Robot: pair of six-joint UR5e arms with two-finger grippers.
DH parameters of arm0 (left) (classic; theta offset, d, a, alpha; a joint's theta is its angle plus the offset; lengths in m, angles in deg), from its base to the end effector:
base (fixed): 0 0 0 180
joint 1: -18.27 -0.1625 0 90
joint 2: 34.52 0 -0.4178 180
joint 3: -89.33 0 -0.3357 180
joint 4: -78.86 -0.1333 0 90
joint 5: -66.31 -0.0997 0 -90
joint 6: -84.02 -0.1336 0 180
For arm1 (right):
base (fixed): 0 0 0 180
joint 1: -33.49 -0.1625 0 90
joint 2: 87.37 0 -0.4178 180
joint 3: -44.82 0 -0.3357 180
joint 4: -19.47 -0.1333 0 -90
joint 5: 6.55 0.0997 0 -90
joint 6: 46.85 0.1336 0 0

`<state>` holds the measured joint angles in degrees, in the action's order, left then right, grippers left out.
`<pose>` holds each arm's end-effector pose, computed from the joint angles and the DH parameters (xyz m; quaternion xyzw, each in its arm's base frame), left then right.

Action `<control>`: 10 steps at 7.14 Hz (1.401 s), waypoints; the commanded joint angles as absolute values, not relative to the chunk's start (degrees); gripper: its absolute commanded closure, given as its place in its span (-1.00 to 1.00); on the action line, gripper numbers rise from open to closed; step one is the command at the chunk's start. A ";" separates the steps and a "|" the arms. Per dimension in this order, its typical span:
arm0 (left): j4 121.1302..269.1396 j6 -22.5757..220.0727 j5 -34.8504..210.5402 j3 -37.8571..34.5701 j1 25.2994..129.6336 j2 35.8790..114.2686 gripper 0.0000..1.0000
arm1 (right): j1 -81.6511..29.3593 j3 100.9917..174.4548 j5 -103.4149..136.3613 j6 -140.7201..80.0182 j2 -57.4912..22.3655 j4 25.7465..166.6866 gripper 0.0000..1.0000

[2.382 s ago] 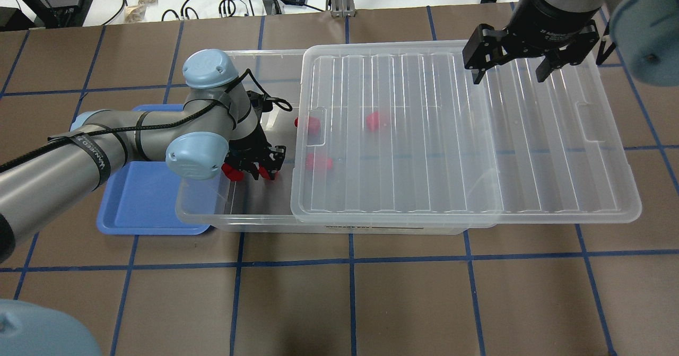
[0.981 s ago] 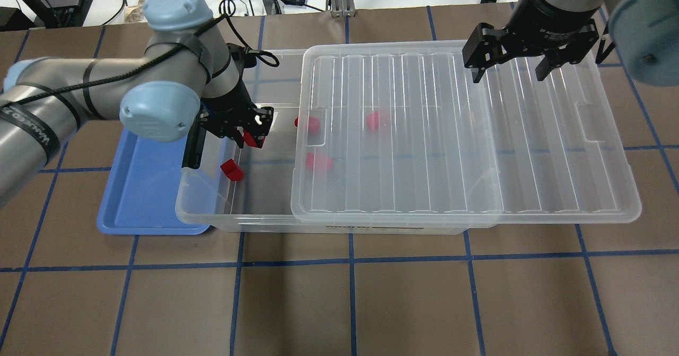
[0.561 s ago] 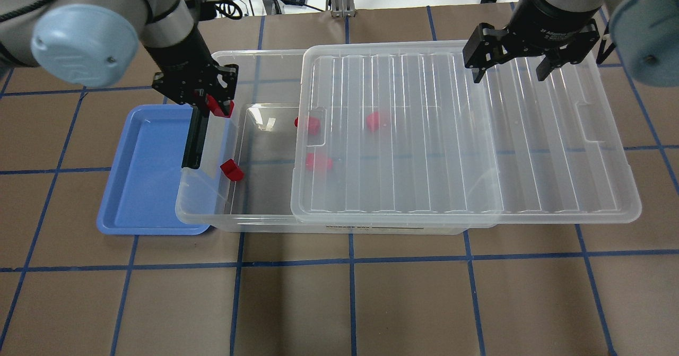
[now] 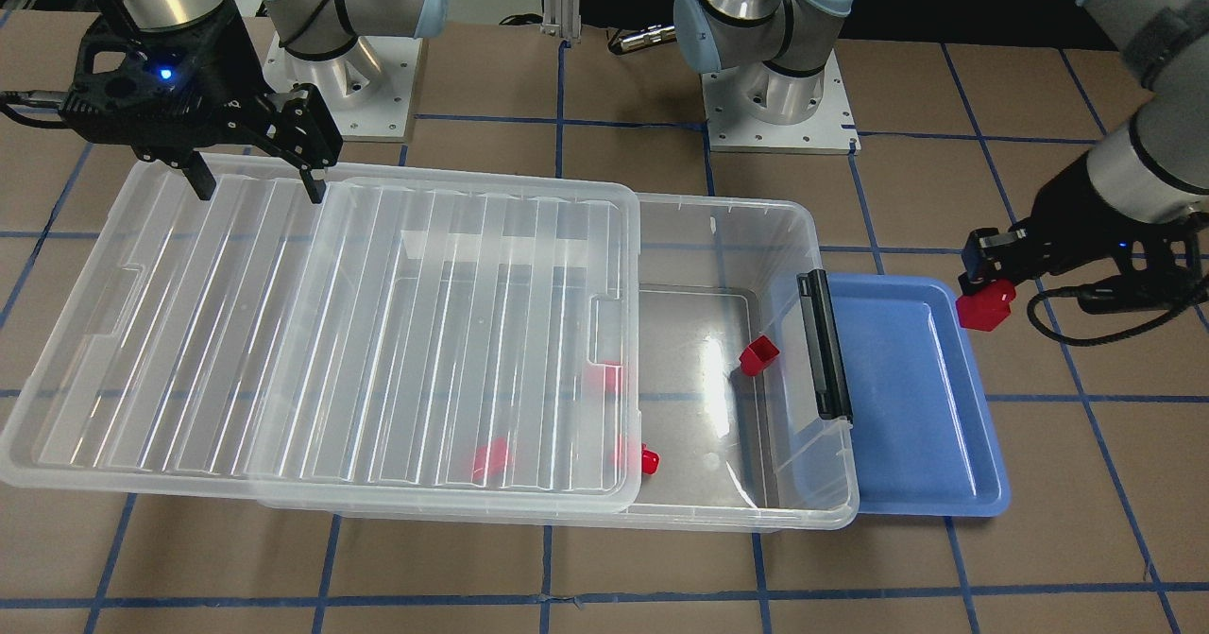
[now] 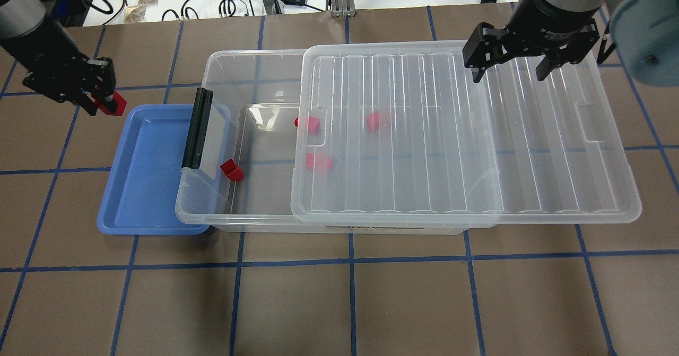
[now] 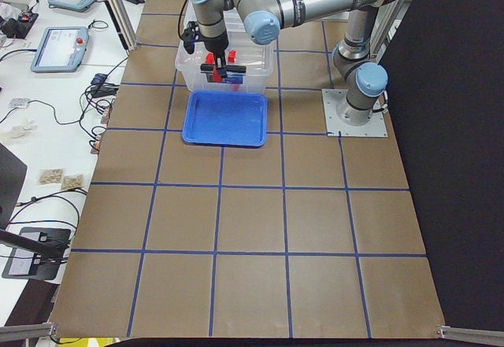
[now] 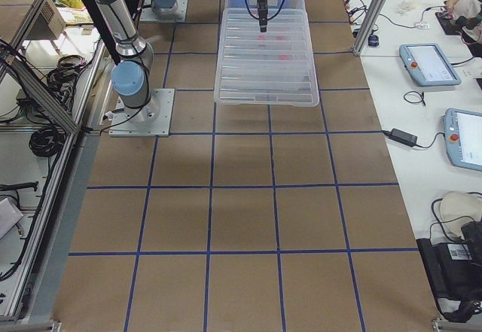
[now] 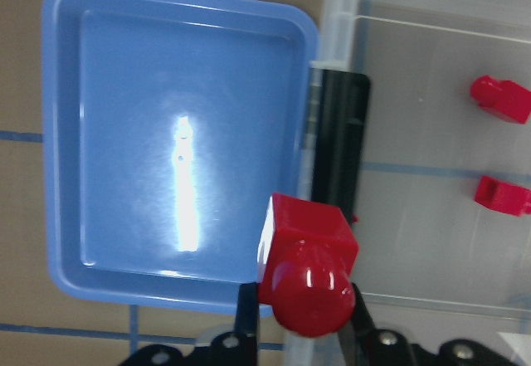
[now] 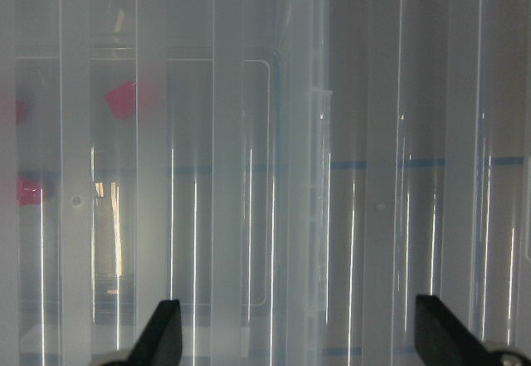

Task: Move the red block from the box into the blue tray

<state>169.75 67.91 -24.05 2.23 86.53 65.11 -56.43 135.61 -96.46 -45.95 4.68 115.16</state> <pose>0.0564 -0.4990 0.3894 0.0488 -0.9966 -0.0639 0.0186 0.1329 -0.4360 0.4669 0.0085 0.9981 -0.0606 0.0012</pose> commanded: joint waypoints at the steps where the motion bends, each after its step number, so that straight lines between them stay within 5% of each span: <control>1: 165.12 63.63 -24.39 -2.66 83.22 67.33 1.00 | -56.43 135.61 -96.46 -45.97 4.65 115.18 -1.00; 4: 151.99 58.88 -24.39 -10.59 83.31 71.46 1.00 | -54.07 135.61 -96.55 -48.07 4.13 115.36 -1.00; 10: 150.66 58.27 -23.51 -10.96 83.40 78.50 0.99 | -50.20 135.17 -97.33 -51.24 4.04 114.13 -1.00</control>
<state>150.69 58.76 -23.53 -10.92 83.40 77.50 -50.97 135.20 -96.84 -50.33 4.04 114.51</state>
